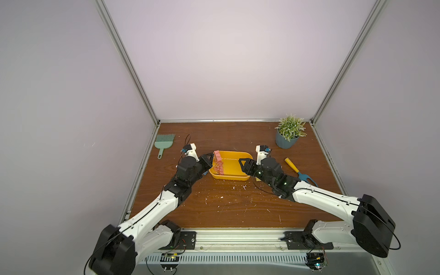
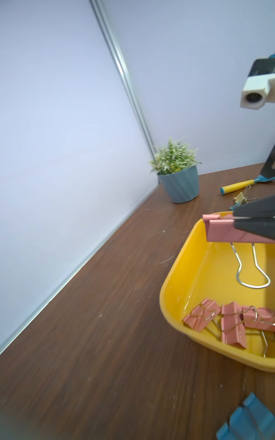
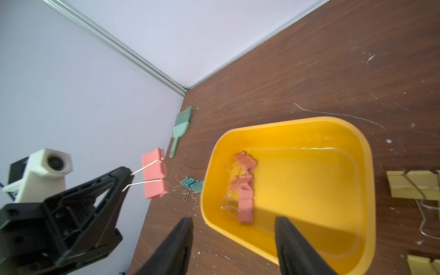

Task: Take out the binder clips from the storage box
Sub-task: Pick up the binder clip from the storage box.

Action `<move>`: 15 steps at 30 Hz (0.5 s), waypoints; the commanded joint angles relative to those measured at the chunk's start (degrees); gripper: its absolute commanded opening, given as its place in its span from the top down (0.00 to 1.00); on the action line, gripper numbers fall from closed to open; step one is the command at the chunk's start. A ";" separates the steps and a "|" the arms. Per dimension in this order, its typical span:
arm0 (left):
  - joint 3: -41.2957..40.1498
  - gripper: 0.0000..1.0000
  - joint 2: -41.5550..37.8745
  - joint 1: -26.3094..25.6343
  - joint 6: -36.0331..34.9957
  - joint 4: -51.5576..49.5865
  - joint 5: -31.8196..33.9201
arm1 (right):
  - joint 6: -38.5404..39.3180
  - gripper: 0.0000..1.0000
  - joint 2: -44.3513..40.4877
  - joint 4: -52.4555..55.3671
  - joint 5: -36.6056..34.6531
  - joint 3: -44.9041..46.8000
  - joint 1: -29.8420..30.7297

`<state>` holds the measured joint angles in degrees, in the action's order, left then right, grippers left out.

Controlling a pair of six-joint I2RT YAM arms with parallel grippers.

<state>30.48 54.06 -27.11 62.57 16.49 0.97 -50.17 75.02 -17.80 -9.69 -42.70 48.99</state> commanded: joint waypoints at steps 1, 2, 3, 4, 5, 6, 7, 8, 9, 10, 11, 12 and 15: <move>-1.88 1.00 -6.92 -0.61 9.24 -15.38 15.03 | 2.50 0.40 1.96 -3.31 0.56 -3.82 1.99; -2.88 1.00 -9.21 -0.66 11.36 -18.31 17.46 | 2.79 0.40 2.77 -3.30 0.38 -4.81 2.69; -3.87 1.00 -10.99 -0.66 12.67 -20.17 19.08 | 3.17 0.41 3.61 -3.38 0.28 -5.58 3.20; -4.69 1.00 -12.77 -0.66 14.50 -22.33 20.92 | 3.99 0.41 4.53 -3.24 0.29 -6.71 3.91; -5.07 1.00 -14.00 -0.66 14.73 -24.41 22.21 | 4.61 0.41 5.51 -2.95 0.37 -7.84 4.63; -4.94 1.00 -14.54 -0.64 16.74 -26.42 23.28 | 5.42 0.41 6.33 -2.85 0.61 -8.87 5.18; -4.37 1.00 -14.62 -0.61 17.77 -29.14 24.61 | 6.16 0.42 7.35 -2.85 1.06 -9.99 5.93; -3.60 1.00 -14.31 -0.63 19.29 -32.16 25.86 | 6.80 0.42 8.38 -2.64 1.56 -11.06 6.68; -3.11 1.00 -13.91 -0.58 20.39 -34.28 26.78 | 7.45 0.42 9.32 -2.64 1.90 -11.94 7.41; -2.65 1.00 -13.39 -0.41 21.29 -36.35 27.50 | 8.10 0.43 10.54 -2.45 2.24 -12.96 8.20; -2.16 1.00 -12.71 -0.18 22.09 -38.35 27.43 | 8.49 0.43 11.85 -2.41 3.02 -13.87 8.98; -1.99 1.00 -12.20 0.08 22.66 -39.60 27.19 | 8.68 0.44 13.12 -2.41 3.85 -14.64 9.45; -2.32 1.00 -11.17 1.33 26.39 -44.07 26.49 | 8.34 0.46 17.08 -1.99 6.44 -17.00 10.75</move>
<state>27.14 42.57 -26.79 84.01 -18.72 24.82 -43.64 90.17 -18.96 -6.42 -57.21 58.76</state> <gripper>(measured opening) 0.050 0.539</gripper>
